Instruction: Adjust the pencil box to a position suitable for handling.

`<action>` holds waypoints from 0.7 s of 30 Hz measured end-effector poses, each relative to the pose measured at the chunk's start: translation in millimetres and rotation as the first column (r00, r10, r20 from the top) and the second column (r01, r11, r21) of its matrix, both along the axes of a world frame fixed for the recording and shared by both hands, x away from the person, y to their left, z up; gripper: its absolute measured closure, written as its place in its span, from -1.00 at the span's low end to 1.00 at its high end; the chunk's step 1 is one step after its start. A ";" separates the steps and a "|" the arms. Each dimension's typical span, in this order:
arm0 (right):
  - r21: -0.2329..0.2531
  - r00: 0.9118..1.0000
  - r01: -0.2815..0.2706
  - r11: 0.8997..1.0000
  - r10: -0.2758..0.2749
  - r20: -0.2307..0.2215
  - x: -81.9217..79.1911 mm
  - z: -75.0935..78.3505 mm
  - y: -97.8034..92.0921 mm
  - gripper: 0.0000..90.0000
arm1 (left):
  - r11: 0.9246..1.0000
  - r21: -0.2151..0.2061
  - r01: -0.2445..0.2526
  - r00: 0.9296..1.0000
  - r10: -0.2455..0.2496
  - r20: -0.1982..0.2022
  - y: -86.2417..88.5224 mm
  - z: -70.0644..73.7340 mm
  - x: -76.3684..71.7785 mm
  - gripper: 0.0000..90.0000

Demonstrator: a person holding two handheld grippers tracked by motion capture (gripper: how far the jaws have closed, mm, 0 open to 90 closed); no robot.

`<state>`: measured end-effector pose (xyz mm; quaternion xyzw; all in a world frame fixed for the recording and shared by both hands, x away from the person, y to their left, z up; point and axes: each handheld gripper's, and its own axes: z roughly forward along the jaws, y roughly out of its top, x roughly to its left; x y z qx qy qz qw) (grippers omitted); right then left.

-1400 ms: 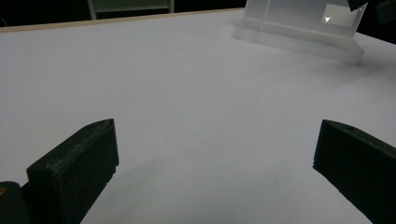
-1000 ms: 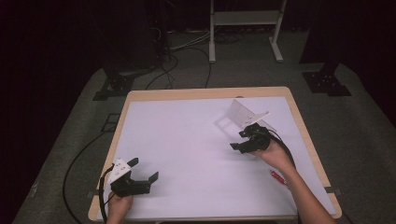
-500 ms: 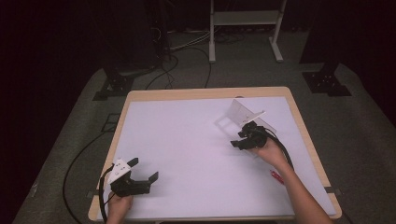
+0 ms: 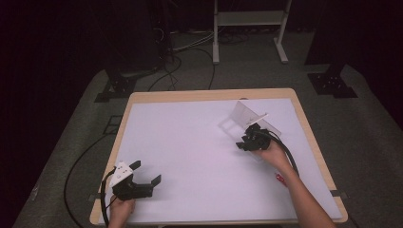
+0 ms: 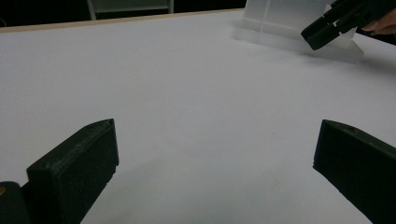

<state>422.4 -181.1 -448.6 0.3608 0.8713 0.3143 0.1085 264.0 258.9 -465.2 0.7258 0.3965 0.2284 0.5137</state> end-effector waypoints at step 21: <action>-0.021 1.000 -0.005 1.000 0.005 -0.011 1.3 -8.1 4.9 0.82 | 1.000 -0.001 0.000 1.000 0.000 0.000 0.6 0.0 0.2 -1.00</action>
